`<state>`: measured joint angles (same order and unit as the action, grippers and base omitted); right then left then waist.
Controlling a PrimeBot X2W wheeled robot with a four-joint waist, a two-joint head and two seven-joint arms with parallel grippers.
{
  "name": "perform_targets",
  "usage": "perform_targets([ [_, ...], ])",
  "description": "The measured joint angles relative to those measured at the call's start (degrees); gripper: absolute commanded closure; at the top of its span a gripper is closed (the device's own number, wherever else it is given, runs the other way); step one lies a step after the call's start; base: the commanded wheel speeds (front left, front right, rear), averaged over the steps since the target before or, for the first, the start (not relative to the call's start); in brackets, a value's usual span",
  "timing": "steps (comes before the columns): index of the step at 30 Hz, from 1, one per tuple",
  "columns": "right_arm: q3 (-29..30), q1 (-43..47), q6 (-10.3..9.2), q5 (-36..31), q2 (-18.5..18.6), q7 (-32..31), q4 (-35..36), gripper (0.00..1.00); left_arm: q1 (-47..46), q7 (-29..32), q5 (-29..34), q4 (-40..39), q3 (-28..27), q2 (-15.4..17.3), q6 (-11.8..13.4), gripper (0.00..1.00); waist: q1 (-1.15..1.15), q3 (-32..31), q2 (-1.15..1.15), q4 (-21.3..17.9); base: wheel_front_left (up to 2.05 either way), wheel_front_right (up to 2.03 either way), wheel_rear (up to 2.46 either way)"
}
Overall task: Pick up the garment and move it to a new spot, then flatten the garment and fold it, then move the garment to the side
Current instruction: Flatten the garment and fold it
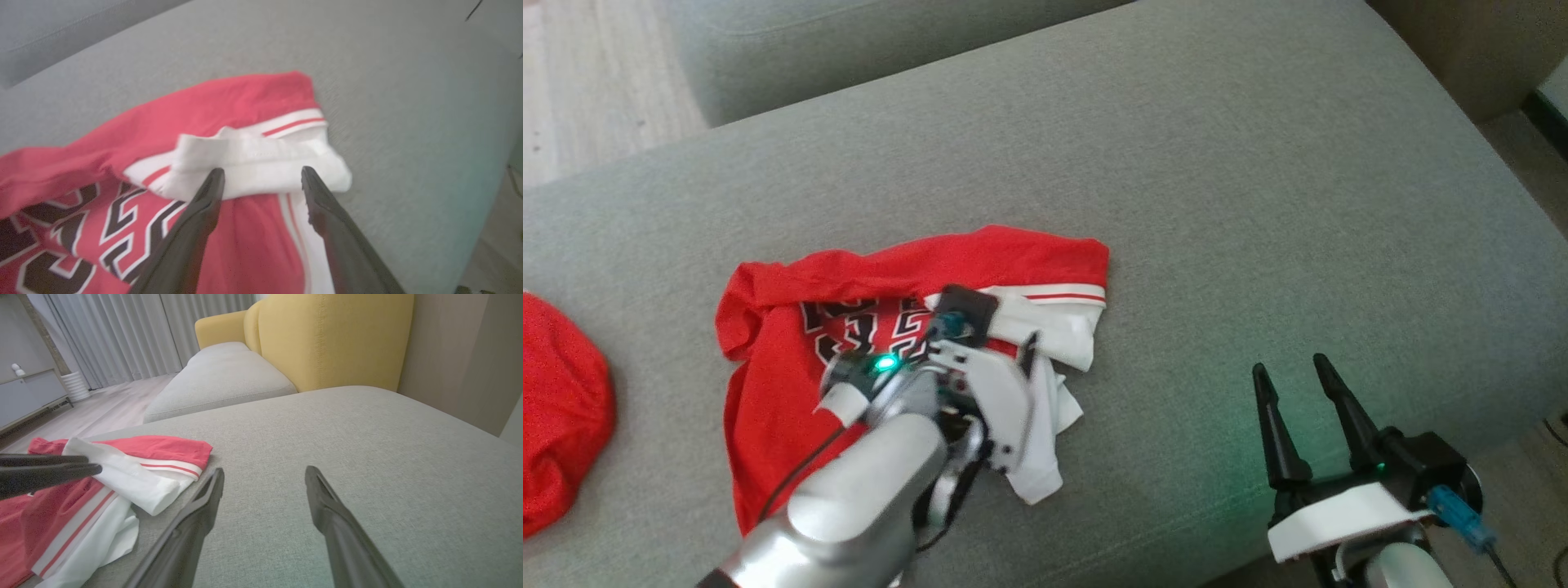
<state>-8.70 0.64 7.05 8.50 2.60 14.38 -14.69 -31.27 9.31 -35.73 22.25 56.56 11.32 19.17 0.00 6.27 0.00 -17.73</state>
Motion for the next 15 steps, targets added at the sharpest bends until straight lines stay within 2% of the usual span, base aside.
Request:
perform_targets([
  [6, 0.3, 0.0, 0.00, 0.0, 0.0, 0.0, -0.1, 0.00, -0.2, 4.8, 0.1, 8.5, 2.5, 0.9, -2.1, 0.02, 0.00, 0.9, 0.00, -1.2, 0.00, 0.00, 0.00],
  [7, 0.4, 0.0, 0.00, 0.0, 0.0, 0.0, -0.1, 0.00, -0.2, 4.6, 0.1, 9.2, 2.4, 0.9, -2.1, 0.71, 0.00, 1.0, 0.00, -1.2, 0.00, 0.00, 0.00],
  [8, 0.6, 0.0, 0.00, 0.0, 0.0, 0.0, -0.1, 0.00, -0.3, 4.1, 0.1, 9.6, 2.3, 0.7, -2.1, 1.00, 0.00, 1.2, 0.00, -1.3, 0.00, 0.00, 0.00],
  [13, 1.0, 0.0, 0.00, 0.0, 0.0, 0.0, 0.0, 0.00, -0.8, 0.5, 0.0, 11.4, 0.9, 0.2, -2.4, 1.00, 0.00, 1.5, 0.00, -0.7, 0.00, 0.00, 0.00],
  [15, 0.9, 0.0, 0.00, 0.0, 0.0, 0.0, 0.0, 0.00, -0.9, -1.4, -0.4, 12.3, -0.3, 0.2, -1.7, 1.00, 0.00, 1.6, 0.00, -0.4, 0.00, 0.00, 0.00],
])
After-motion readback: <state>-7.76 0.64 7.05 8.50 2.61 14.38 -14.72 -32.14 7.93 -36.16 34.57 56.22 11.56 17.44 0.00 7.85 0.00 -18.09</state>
